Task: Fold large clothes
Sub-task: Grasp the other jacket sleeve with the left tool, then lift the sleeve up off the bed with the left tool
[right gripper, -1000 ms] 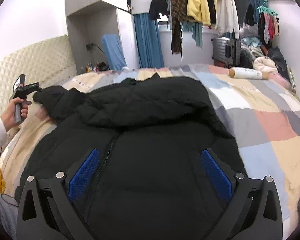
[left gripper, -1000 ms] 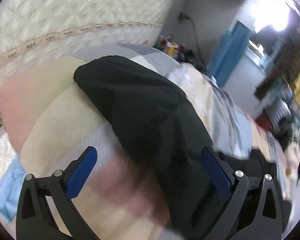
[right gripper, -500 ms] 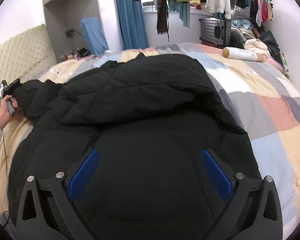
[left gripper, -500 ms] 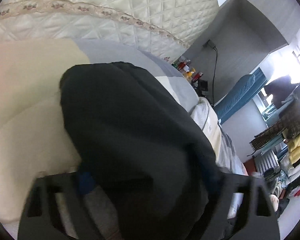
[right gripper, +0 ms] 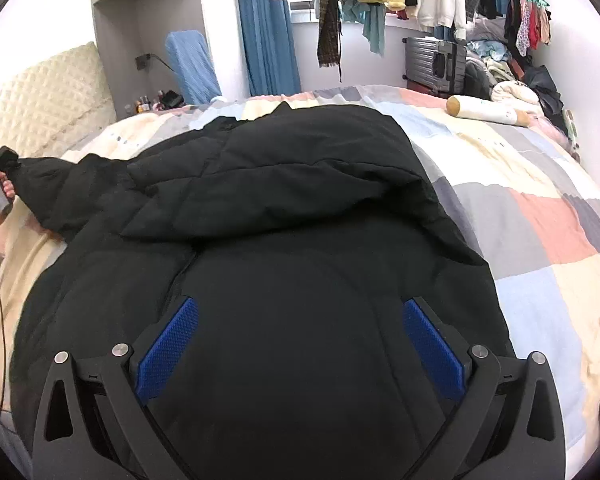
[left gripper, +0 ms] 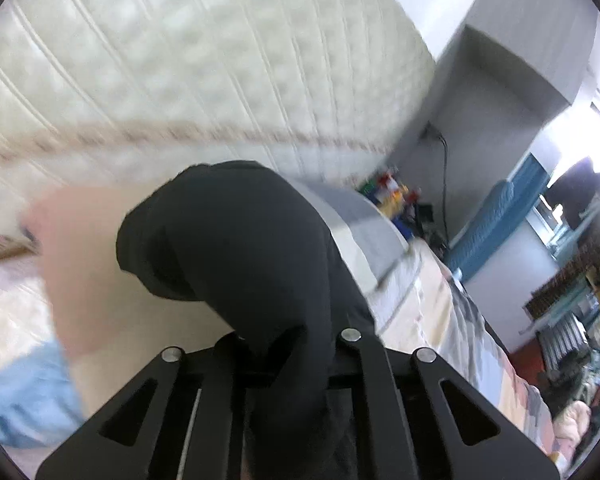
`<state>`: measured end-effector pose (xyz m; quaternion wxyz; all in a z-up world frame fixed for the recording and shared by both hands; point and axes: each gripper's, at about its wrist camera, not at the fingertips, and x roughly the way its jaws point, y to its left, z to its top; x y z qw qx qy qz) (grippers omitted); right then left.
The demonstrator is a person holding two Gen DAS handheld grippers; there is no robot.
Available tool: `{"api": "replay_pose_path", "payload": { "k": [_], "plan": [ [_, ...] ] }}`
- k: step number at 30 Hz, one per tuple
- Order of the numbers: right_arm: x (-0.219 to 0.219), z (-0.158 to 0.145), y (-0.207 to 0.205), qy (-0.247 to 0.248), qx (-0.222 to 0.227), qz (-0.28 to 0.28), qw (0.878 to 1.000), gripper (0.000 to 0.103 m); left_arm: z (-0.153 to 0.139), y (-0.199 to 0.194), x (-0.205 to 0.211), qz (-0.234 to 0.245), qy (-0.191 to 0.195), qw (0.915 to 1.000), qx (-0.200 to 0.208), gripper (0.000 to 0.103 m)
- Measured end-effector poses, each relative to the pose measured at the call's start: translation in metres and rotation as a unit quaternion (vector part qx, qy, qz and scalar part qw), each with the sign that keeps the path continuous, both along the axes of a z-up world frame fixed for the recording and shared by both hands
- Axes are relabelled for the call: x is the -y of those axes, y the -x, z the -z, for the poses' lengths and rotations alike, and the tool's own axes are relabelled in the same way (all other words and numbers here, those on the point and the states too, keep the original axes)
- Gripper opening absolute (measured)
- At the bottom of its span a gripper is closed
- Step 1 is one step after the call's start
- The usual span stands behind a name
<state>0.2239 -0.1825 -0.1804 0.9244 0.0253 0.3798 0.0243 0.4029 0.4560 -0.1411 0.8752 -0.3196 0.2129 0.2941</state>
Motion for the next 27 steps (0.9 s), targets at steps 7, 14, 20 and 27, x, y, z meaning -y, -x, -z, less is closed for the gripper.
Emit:
{"api": "replay_pose_path", "payload": {
  "k": [7,14,20,27],
  "plan": [
    [0.006,-0.016,0.025,-0.002,0.020,-0.015,1.000,0.103,-0.031,0.042,0.007,0.006,-0.038,0.9990,-0.024,0.010],
    [0.011,-0.025,0.035,0.000,0.035,-0.015,0.999,0.103,-0.043,0.064,0.015,-0.002,-0.031,0.9994,-0.015,0.010],
    [0.012,-0.031,0.036,0.001,0.050,-0.016,0.999,0.103,-0.096,0.057,0.071,0.052,-0.130,0.9896,-0.032,0.010],
    [0.017,-0.040,0.040,0.004,0.069,0.003,0.998,0.103,-0.154,0.042,0.176,0.153,-0.231,0.9608,-0.009,0.010]
  ]
}}
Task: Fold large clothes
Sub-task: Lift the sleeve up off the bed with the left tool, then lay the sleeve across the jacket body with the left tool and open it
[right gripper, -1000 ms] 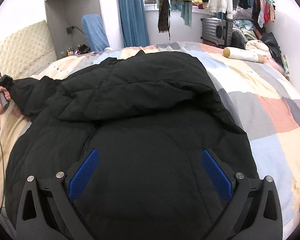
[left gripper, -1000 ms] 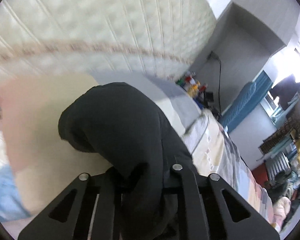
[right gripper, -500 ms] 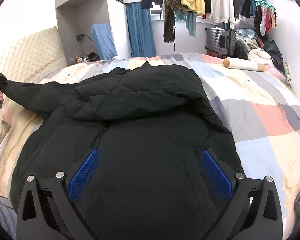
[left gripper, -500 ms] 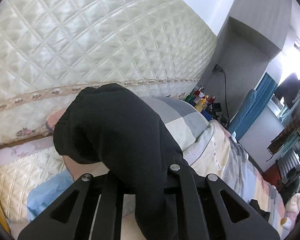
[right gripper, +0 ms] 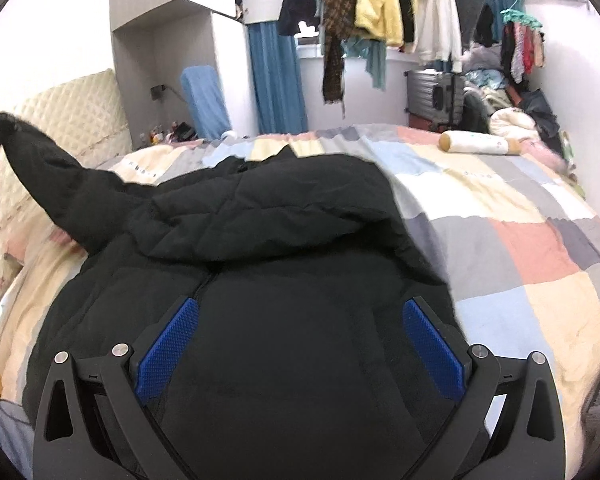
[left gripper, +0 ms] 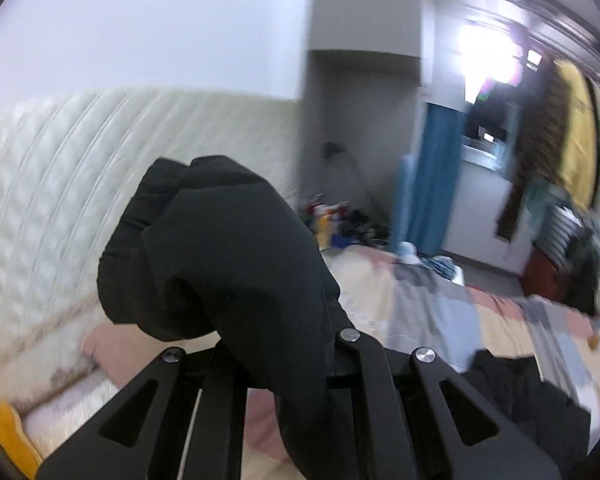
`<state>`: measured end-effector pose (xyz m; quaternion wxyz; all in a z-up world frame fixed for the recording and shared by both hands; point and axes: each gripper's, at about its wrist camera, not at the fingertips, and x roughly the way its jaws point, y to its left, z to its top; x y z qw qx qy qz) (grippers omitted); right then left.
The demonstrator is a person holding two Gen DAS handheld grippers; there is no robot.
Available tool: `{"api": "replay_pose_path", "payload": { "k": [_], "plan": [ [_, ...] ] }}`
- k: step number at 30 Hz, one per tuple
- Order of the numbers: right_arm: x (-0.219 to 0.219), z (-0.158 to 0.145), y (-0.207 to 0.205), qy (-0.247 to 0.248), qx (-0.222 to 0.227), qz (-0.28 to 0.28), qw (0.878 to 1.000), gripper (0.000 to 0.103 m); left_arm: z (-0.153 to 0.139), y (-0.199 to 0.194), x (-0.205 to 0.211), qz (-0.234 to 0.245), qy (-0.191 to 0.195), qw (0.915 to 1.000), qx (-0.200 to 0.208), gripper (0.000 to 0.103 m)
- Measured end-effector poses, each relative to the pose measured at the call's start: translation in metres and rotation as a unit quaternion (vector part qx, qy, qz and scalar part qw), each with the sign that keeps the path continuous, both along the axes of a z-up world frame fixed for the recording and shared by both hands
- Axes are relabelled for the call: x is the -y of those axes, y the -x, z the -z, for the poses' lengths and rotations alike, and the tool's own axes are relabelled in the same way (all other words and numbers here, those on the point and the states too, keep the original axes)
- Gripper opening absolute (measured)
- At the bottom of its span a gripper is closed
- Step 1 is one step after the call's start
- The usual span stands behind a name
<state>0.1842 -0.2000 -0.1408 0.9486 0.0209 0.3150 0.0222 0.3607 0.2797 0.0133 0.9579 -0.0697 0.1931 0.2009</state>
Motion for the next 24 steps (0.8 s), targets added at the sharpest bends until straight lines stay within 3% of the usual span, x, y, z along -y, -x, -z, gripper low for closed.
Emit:
{"api": "replay_pose_path", "payload": {
  "k": [6,13,19,24],
  "plan": [
    [0.012,-0.003,0.004,-0.012,0.006,0.000,1.000,0.103,-0.028,-0.007,0.098,0.068,-0.057,0.9961,0.003,0.010],
    [0.028,-0.006,0.012,-0.033,0.011,-0.002,0.999,0.103,-0.029,-0.005,0.205,0.144,-0.093,0.9852,-0.005,0.012],
    [0.052,-0.006,0.017,-0.054,0.019,0.017,0.998,0.103,-0.005,-0.007,0.285,0.205,-0.114,0.9721,-0.012,0.015],
    [0.073,-0.003,0.012,-0.075,0.019,0.034,0.996,0.103,0.036,-0.007,0.351,0.258,-0.130,0.9571,-0.023,0.016]
  ]
}}
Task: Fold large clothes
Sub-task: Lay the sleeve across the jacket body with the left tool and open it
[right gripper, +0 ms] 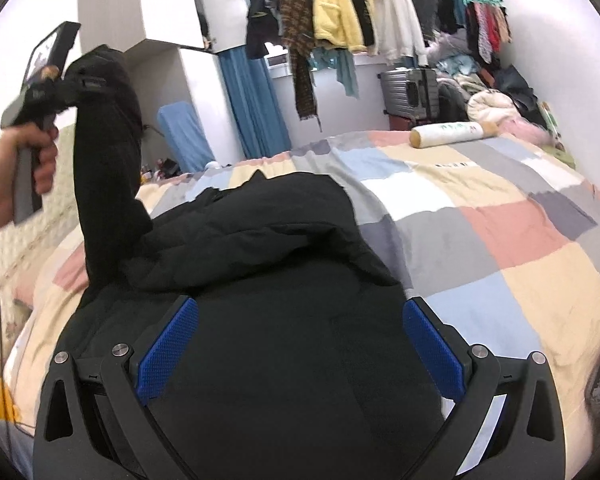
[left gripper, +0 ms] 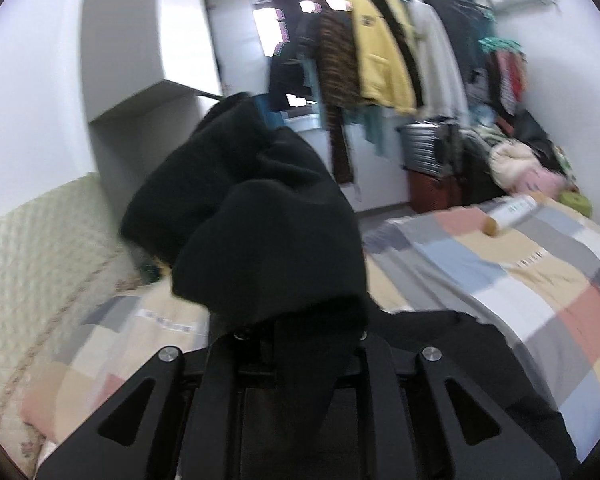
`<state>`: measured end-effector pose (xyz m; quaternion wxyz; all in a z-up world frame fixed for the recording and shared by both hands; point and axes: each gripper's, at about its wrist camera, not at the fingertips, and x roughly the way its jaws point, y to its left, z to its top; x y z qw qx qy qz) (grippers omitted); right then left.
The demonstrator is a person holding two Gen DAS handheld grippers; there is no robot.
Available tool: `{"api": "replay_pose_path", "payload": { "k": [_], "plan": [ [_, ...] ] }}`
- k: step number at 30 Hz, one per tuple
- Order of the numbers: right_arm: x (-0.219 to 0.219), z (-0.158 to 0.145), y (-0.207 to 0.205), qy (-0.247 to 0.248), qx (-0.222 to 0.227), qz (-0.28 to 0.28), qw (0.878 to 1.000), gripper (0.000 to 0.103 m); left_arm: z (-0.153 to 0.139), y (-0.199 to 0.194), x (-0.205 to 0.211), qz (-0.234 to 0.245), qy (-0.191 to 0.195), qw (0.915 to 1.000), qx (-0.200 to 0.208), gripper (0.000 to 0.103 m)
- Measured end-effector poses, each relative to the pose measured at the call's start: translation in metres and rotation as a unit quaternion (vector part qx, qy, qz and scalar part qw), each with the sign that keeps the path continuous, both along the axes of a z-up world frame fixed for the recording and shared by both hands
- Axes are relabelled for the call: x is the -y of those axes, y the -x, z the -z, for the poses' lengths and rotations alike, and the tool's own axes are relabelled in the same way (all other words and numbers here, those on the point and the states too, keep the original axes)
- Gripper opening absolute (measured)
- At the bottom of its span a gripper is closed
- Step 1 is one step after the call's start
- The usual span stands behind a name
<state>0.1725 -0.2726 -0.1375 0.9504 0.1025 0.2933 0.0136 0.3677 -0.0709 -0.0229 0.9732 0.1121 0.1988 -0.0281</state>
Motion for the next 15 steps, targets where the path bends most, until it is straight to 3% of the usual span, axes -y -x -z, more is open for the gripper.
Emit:
{"api": "replay_pose_path", "payload": {
  "k": [4,7,13,15],
  "plan": [
    [0.010,0.003,-0.005,-0.021,-0.005,0.005,1.000,0.103,0.044,0.003,0.037,0.040,0.021,0.9986,-0.029,0.017],
    [0.018,0.008,-0.002,-0.030,-0.005,0.007,1.000,0.103,0.086,0.006,0.068,0.080,0.014,0.9948,-0.062,0.017],
    [0.036,0.018,-0.008,-0.046,-0.016,0.031,0.998,0.103,0.148,-0.014,0.098,0.078,0.019,0.9889,-0.125,0.017],
    [0.039,0.020,-0.010,-0.053,-0.017,0.036,0.998,0.103,0.161,-0.018,0.105,0.075,0.009,0.9892,-0.125,0.017]
  ]
}}
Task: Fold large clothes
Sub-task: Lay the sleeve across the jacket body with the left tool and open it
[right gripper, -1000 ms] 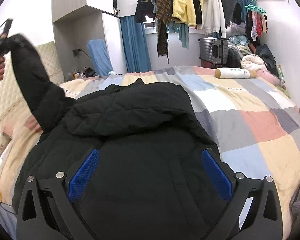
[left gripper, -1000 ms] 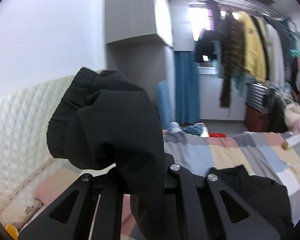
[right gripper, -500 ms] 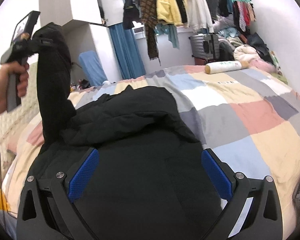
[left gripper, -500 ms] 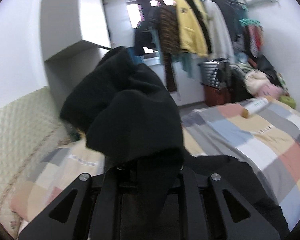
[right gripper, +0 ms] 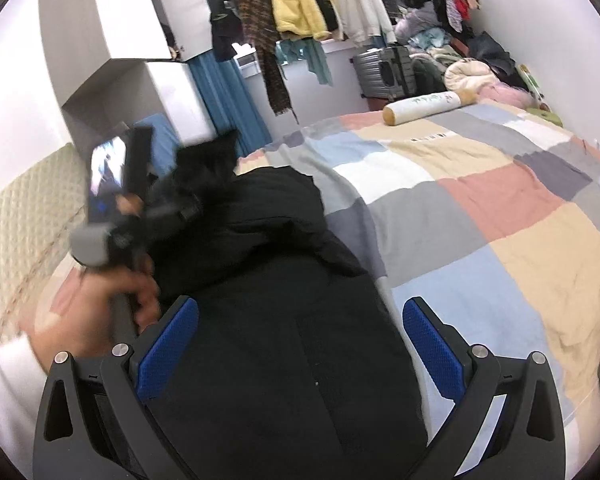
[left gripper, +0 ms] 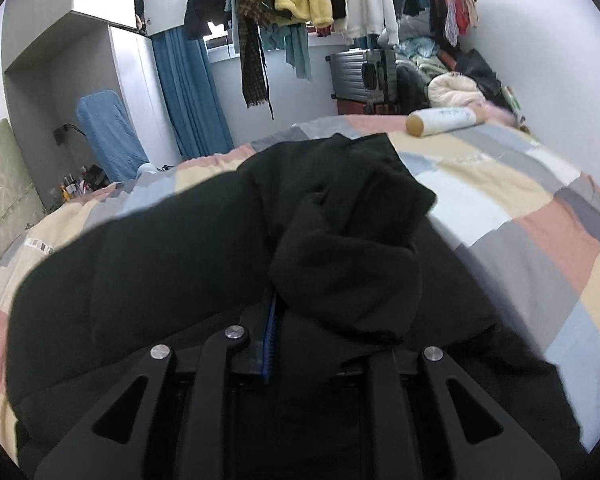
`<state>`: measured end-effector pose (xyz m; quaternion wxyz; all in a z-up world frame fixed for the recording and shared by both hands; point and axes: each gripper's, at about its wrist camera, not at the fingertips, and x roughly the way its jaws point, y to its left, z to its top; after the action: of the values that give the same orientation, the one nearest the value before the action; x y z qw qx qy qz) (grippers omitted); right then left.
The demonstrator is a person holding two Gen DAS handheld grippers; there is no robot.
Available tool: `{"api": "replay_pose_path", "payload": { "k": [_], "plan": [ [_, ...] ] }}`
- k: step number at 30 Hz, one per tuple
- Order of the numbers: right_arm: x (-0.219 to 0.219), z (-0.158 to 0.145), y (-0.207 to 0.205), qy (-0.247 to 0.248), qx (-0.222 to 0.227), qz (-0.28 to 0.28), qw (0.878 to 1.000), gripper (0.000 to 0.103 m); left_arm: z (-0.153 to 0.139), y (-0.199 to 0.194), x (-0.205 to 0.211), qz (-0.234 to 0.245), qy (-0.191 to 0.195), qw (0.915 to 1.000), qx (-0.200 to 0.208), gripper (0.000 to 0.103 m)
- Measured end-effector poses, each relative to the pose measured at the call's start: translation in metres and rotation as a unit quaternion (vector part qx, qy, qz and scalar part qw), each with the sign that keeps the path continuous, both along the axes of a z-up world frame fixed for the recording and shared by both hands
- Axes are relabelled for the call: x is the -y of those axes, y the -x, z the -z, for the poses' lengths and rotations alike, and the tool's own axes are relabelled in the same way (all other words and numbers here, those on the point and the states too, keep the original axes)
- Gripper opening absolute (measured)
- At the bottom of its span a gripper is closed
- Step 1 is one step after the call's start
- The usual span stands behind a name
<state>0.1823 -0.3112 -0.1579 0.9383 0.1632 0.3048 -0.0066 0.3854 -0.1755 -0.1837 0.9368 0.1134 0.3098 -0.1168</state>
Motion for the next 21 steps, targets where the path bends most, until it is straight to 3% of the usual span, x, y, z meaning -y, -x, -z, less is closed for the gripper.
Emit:
{"api": "replay_pose_path", "payload": {
  "k": [6,10,13,15,16,17,21],
  "plan": [
    [0.001,0.007,-0.010,-0.006,-0.008,-0.005,1.000,0.103,0.021,-0.011,0.019,0.001,-0.046,0.9988,-0.016,0.018],
    [0.001,0.012,-0.016,-0.013,-0.016,-0.009,1.000,0.103,0.014,-0.003,0.012,-0.001,-0.020,0.9994,-0.026,0.019],
    [-0.001,0.014,-0.018,-0.008,-0.020,-0.013,1.000,0.103,0.011,0.004,0.008,0.003,0.005,0.9991,-0.042,0.035],
    [-0.003,0.013,-0.018,-0.006,-0.019,-0.015,1.000,0.103,0.005,0.011,0.005,-0.002,0.020,0.9984,-0.053,0.072],
    [-0.002,0.013,-0.017,-0.005,-0.016,-0.014,1.000,0.103,0.001,0.017,0.003,-0.006,0.024,0.9984,-0.051,0.078],
    [-0.003,0.011,-0.016,-0.004,-0.013,-0.013,1.000,0.103,-0.002,0.022,0.001,-0.005,0.028,0.9984,-0.048,0.084],
    [-0.008,0.006,-0.012,0.004,0.000,-0.020,1.000,0.103,-0.019,0.044,-0.019,0.003,0.048,0.9979,-0.043,0.084]
  ]
}}
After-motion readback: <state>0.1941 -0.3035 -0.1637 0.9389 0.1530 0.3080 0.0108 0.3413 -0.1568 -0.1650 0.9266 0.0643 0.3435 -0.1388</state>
